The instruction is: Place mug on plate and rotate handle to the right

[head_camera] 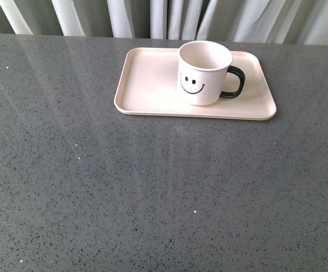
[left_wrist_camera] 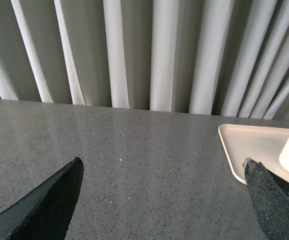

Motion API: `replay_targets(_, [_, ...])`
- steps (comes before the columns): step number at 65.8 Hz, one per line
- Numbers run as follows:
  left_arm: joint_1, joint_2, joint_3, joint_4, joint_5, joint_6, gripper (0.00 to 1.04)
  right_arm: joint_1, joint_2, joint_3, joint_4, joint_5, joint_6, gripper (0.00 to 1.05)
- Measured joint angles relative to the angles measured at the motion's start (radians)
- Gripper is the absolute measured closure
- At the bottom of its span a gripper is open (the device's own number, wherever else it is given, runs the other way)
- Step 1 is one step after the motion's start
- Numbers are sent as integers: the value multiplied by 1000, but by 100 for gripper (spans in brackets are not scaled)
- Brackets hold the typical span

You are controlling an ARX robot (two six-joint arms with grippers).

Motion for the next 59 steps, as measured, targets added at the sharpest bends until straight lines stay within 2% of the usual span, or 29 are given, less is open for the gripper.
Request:
replay_targets(12, [0, 0, 0, 0, 0, 0, 9, 67, 422, 240, 135, 56, 40, 9])
replay_targets(21, [0, 0, 0, 0, 0, 0, 9, 119, 663, 423, 143, 113, 96, 9])
replay_targets(42, [0, 0, 0, 0, 0, 0, 9, 211, 1038, 838, 47, 182, 257, 9])
replay_targets(59, [0, 0, 0, 0, 0, 0, 9, 216, 1178, 1004, -47, 193, 333, 9])
